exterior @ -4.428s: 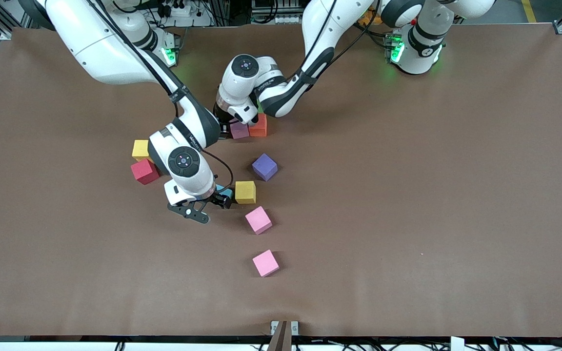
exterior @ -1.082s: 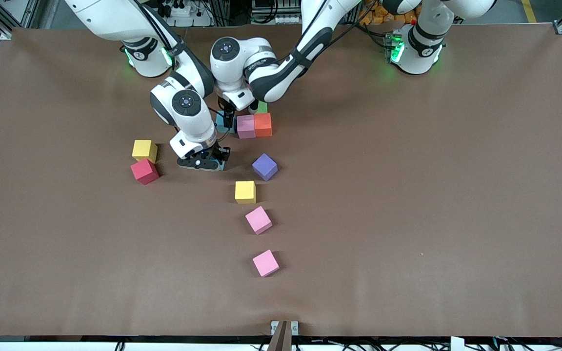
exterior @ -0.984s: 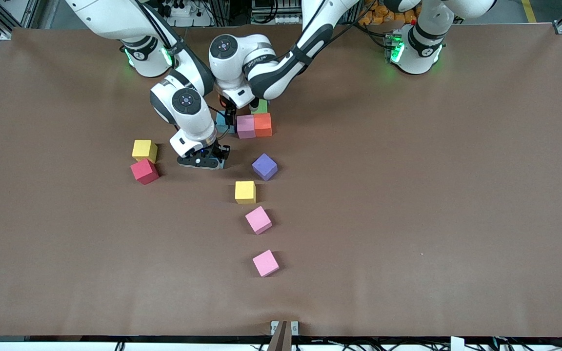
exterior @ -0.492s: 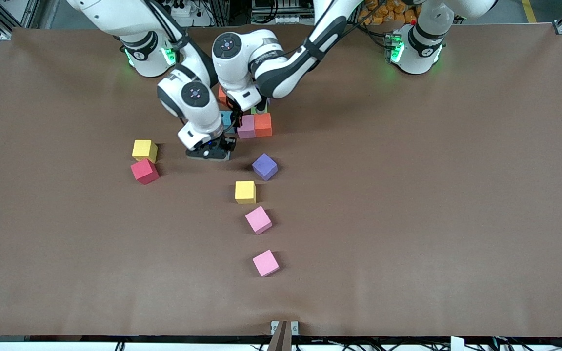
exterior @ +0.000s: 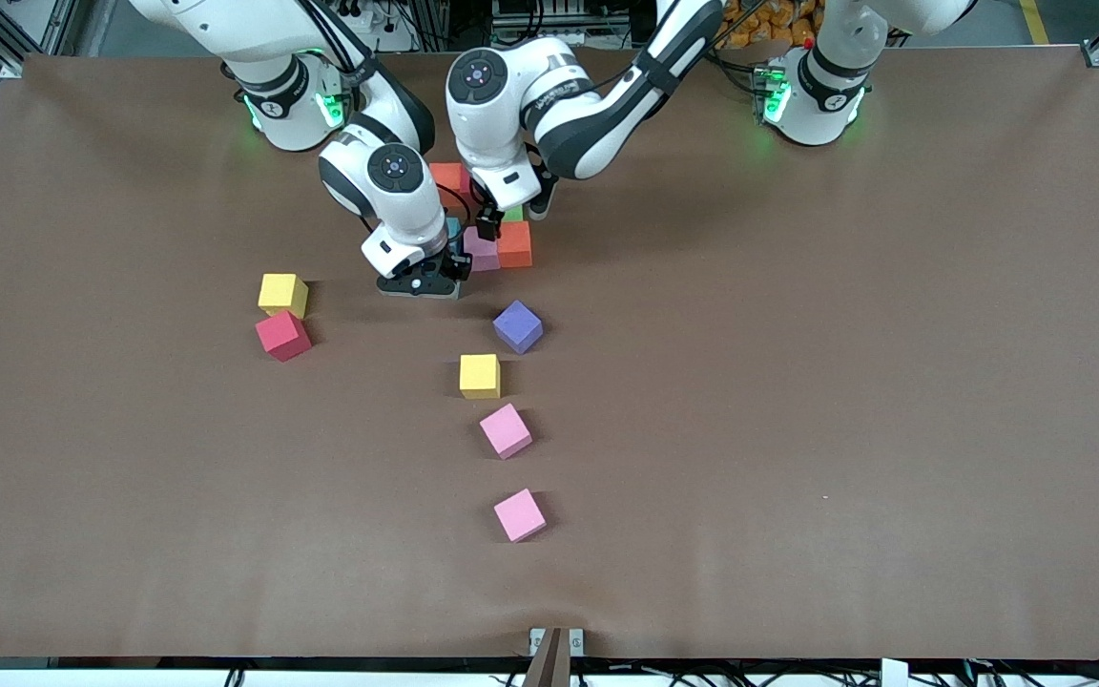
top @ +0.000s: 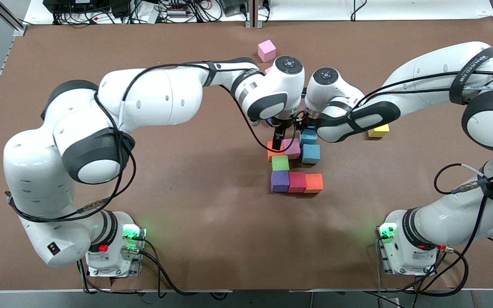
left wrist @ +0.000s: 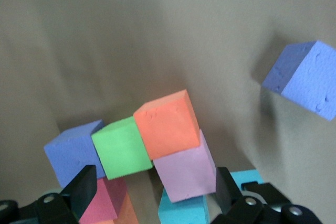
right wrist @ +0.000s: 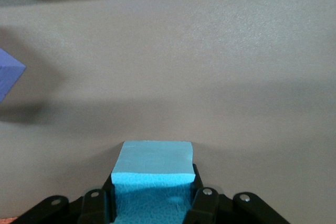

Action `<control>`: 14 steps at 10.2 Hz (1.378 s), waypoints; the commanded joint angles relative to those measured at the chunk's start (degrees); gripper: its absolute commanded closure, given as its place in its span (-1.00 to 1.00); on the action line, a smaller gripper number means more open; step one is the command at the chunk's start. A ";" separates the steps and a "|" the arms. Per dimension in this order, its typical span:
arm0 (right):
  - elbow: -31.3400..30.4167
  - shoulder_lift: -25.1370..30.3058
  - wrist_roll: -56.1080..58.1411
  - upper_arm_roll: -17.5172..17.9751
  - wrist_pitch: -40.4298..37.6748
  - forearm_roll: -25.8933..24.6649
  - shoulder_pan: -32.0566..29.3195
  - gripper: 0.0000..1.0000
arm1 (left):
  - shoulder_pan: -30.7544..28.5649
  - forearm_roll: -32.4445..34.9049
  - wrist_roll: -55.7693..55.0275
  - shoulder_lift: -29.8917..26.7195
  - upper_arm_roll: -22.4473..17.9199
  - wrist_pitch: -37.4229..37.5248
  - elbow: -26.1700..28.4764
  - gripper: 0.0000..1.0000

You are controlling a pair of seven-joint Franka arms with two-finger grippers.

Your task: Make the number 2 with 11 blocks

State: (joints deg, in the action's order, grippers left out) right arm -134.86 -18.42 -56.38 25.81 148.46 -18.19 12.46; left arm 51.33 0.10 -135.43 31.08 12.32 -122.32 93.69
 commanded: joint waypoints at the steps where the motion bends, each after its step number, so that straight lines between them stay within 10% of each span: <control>1: -2.25 0.76 -0.92 0.73 0.87 -1.23 -0.42 1.00 | -3.85 -1.42 6.90 -4.71 0.42 -0.20 7.01 -1.00; 5: -2.60 0.76 0.40 0.73 0.52 -1.23 -0.50 1.00 | -5.97 -1.24 10.44 -2.26 0.24 -6.76 9.74 -1.00; 7: -2.43 0.76 -0.04 0.73 0.08 -1.23 -0.59 -0.99 | -5.54 -0.54 10.97 -2.43 0.42 -13.70 15.61 -1.00; 14: -0.33 4.79 -1.88 0.73 0.08 -0.97 -1.47 -1.00 | -5.45 0.94 15.98 -2.35 3.93 -16.72 20.83 -1.00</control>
State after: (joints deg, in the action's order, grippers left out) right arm -135.29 -16.82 -56.20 25.84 148.98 -18.41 12.27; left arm 46.07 0.21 -120.34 29.69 15.32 -138.07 112.85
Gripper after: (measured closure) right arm 0.000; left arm 0.000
